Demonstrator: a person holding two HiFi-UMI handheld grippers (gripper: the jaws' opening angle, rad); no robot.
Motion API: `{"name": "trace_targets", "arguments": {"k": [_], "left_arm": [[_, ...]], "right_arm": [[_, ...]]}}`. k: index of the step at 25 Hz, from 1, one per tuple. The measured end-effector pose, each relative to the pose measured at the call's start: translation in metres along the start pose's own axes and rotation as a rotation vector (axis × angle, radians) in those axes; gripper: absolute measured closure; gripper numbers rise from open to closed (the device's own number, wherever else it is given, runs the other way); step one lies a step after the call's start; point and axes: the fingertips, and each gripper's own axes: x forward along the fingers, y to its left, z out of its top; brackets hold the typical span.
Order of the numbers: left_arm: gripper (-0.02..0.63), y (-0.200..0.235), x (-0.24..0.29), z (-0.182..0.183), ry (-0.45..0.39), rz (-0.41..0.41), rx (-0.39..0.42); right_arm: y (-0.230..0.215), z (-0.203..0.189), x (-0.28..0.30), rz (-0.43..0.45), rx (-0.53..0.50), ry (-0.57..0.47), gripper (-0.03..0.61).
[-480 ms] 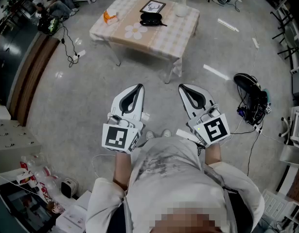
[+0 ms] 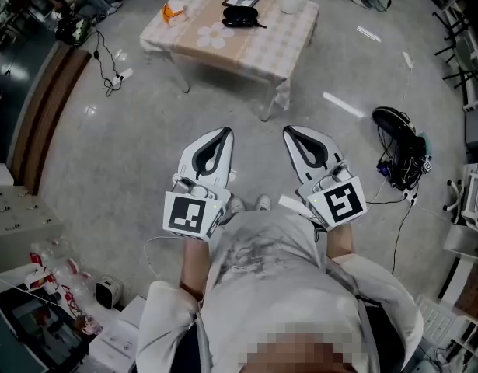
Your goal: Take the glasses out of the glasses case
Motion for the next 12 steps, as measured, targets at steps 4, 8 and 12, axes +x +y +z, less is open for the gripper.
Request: {"name": "trace_targets", "arguments": {"k": [4,8,12], "left_arm": [[0.604,-0.005,-0.002,-0.002,-0.004,-0.009,-0.014],[0.604,-0.01,-0.001,-0.005,0.002,0.003,-0.022],[0.604,-0.017,0.001,-0.004,0.013,0.033,-0.016]], "right_arm": [[0.0,-0.001,-0.006,-0.017,-0.017,-0.013,0.561],[-0.006,-0.005,-0.016,-0.026,-0.017,-0.011,0.561],[-0.01,-0.007,-0.024,-0.004,-0.014,-0.009,0.561]]}}
